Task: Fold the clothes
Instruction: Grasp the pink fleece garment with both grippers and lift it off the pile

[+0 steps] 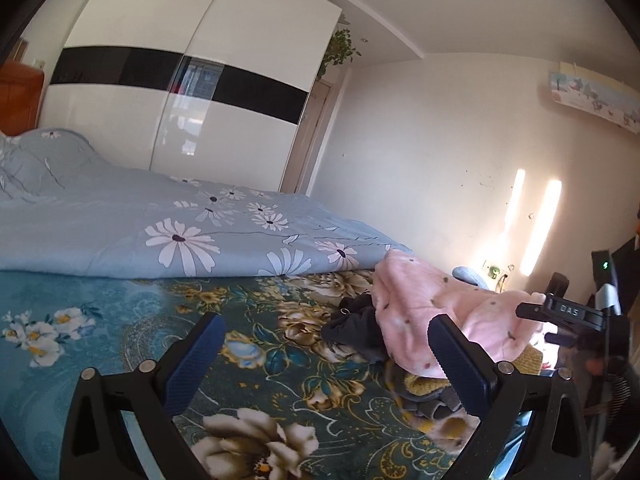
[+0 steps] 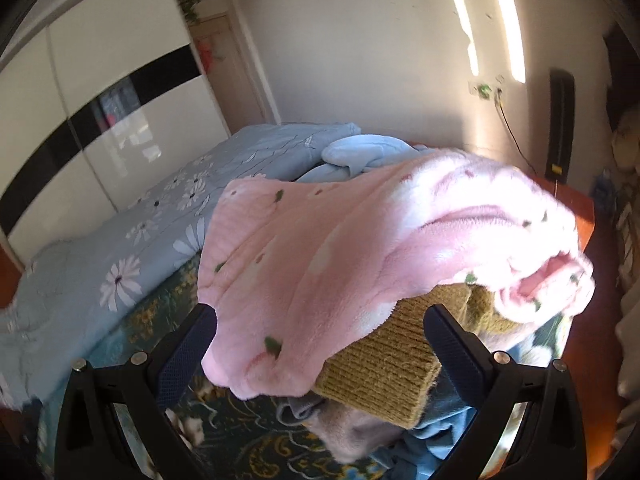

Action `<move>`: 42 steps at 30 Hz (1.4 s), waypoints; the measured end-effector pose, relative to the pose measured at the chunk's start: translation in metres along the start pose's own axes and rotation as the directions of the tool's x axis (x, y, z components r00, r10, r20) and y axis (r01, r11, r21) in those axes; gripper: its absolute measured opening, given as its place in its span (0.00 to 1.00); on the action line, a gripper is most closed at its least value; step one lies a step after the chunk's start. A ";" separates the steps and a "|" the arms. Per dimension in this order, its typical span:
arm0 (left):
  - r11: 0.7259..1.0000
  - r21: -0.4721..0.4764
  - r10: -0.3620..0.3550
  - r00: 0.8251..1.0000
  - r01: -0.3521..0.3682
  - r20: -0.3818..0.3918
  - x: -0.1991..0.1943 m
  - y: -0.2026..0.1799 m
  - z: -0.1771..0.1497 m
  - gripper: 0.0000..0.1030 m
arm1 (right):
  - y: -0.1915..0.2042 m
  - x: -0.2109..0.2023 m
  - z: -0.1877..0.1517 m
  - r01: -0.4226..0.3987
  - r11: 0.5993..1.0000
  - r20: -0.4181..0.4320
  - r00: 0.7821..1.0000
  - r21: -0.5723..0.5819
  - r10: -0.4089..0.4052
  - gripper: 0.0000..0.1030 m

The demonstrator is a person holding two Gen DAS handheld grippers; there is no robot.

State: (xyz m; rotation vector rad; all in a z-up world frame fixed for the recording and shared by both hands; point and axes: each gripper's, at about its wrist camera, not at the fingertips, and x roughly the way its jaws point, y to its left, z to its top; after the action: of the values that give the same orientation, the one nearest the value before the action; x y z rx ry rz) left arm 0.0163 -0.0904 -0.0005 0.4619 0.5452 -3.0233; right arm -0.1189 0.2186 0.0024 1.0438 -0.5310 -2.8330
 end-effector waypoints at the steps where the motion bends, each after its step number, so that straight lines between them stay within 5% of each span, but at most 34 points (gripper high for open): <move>1: 1.000 -0.005 -0.009 1.000 0.009 -0.004 0.001 0.001 0.000 1.00 | -0.004 0.005 0.001 -0.006 0.999 0.000 1.000 0.049 0.006 0.98; 6: 1.000 0.020 -0.008 1.000 0.009 -0.006 0.002 -0.005 0.000 1.00 | -0.012 0.014 0.006 -0.036 0.982 0.032 0.999 0.184 0.031 0.77; 7: 1.000 0.025 -0.010 1.000 0.011 -0.006 0.002 -0.006 0.000 1.00 | -0.012 0.013 0.008 -0.047 0.979 0.046 0.998 0.200 0.039 0.66; 11: 0.999 0.025 -0.032 0.999 0.033 -0.006 0.004 -0.009 -0.001 1.00 | -0.008 0.008 0.017 -0.050 0.984 0.080 0.996 0.169 0.037 0.43; 17: 0.998 0.032 -0.053 0.998 0.054 -0.028 0.009 -0.009 0.000 1.00 | -0.029 0.004 0.018 -0.181 0.934 0.112 0.982 0.309 0.153 0.22; 24: 1.000 0.010 -0.023 0.999 0.023 -0.039 0.005 0.009 0.001 1.00 | 0.014 -0.071 0.063 -0.305 0.937 0.229 0.937 0.169 0.264 0.18; 30: 0.999 -0.045 -0.019 0.999 0.018 -0.028 -0.010 0.031 0.004 1.00 | 0.101 -0.137 0.086 -0.363 0.930 0.254 0.895 -0.064 0.367 0.18; 36: 0.998 -0.053 0.023 1.000 -0.022 0.017 -0.044 0.041 0.006 1.00 | 0.212 -0.201 0.060 -0.472 0.818 0.202 0.811 -0.328 0.549 0.17; 42: 0.986 -0.013 0.165 0.984 -0.165 0.070 -0.111 0.068 0.002 1.00 | 0.297 -0.244 0.023 -0.546 0.689 0.115 0.738 -0.476 0.665 0.17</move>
State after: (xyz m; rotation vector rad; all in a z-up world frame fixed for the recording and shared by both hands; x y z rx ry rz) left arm 0.1270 -0.1565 0.0112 0.3778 0.4871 -2.8664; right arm 0.0391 -0.0074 0.2712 0.2882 -0.2069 -2.3143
